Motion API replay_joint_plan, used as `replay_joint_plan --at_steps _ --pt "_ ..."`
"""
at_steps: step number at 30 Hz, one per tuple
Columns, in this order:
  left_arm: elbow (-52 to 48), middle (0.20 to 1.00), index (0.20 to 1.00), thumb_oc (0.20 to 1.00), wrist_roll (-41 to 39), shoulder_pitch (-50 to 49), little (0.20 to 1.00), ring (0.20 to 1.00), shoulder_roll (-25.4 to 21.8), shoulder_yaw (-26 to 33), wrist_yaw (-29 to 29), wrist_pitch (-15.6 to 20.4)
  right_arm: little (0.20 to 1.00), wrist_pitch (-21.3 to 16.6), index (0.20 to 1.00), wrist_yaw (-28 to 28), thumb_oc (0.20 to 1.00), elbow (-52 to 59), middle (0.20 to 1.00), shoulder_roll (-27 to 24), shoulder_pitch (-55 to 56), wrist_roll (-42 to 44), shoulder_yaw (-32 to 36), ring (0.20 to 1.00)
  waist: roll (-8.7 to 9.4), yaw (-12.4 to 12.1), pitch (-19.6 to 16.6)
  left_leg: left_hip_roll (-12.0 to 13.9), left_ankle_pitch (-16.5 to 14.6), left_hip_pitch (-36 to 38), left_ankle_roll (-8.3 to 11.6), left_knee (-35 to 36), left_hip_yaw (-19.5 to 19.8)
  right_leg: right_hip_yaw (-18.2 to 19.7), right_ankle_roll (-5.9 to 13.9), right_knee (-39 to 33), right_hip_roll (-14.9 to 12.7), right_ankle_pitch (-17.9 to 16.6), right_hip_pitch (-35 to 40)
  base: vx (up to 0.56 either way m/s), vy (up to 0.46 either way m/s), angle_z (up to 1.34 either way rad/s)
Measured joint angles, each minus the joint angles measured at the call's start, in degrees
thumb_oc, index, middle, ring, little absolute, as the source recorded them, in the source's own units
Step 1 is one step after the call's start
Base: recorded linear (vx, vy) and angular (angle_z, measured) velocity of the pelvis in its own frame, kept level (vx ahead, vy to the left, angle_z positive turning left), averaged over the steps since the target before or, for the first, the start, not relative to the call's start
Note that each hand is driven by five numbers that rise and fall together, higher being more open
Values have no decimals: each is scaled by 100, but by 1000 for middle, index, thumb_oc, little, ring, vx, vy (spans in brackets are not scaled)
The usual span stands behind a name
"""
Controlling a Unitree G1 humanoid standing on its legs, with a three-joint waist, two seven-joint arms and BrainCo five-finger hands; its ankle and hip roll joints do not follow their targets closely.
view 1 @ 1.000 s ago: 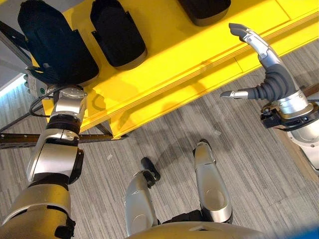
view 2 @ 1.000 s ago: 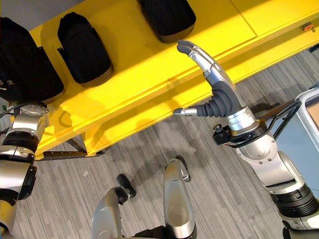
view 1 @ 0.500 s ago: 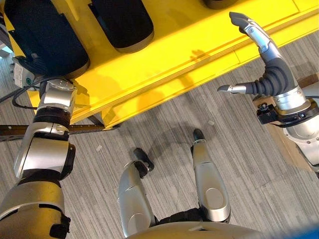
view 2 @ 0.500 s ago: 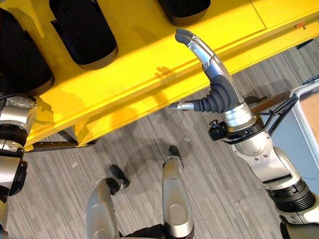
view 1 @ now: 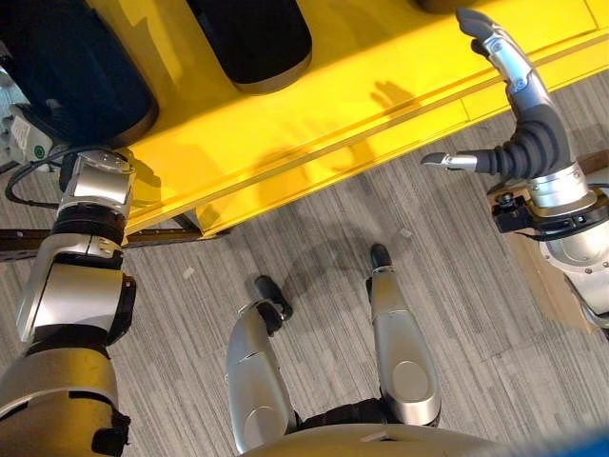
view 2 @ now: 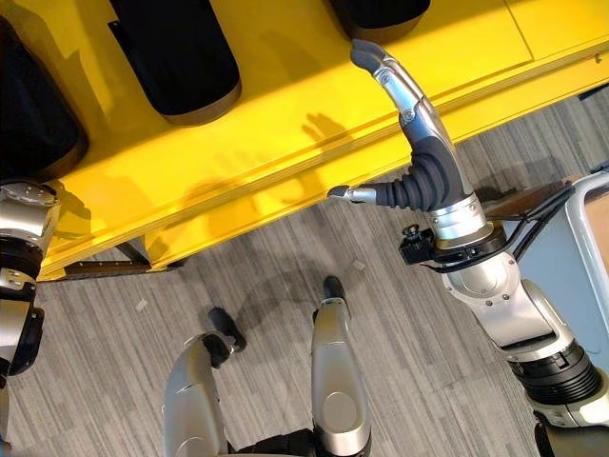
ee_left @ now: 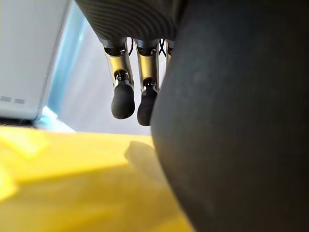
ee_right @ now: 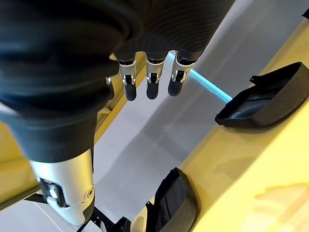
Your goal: Move parts from the plastic box to the shelf.
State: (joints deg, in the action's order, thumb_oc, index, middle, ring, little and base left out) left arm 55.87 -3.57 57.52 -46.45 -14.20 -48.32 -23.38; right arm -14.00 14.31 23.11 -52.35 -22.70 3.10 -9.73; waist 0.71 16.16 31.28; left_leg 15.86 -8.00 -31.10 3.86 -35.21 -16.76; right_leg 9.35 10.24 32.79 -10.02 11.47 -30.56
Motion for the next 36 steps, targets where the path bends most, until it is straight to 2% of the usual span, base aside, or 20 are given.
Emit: replay_joint_plan --at_steps 14,27,28,29,36 --pt "-57 200 200 200 985 191 200 200 -161 -513 184 -24 1000 -15 1000 4 1000 -17 1000 -22 2 5 3 1000 -1 69 0 -4 -3 -19 -9 20 -90 68 24 -9 -7 -20 -86 0 15 -2" --pt "-97 200 200 200 913 190 200 200 -163 -603 252 -144 1000 -20 1000 5 1000 -62 1000 -61 2 5 3 1000 -7 50 3 -33 10 -17 -26 52 -97 84 25 2 -25 -21 -112 0 0 0" --pt "-97 238 238 238 905 190 238 238 -163 -603 258 -151 1000 -20 1000 7 1000 -62 1000 -61 2 5 3 1000 -7 42 3 -34 12 -17 -28 56 -97 83 25 8 -25 -20 -114 0 0 0" --pt "-97 1000 1000 1000 861 190 1000 1000 -162 -600 263 -156 1000 -20 1000 8 1000 -62 1000 -61 2 5 3 1000 -7 38 3 -35 14 -17 -30 61 -97 83 25 11 -25 -20 -114 0 0 0" --pt "-98 1000 1000 1000 871 176 1000 1000 -165 -538 227 -513 1000 -19 1000 73 1000 -62 1000 -62 7 6 9 1000 -7 25 3 -58 26 -13 -29 86 -95 78 25 2 -38 -20 -114 0 0 0"
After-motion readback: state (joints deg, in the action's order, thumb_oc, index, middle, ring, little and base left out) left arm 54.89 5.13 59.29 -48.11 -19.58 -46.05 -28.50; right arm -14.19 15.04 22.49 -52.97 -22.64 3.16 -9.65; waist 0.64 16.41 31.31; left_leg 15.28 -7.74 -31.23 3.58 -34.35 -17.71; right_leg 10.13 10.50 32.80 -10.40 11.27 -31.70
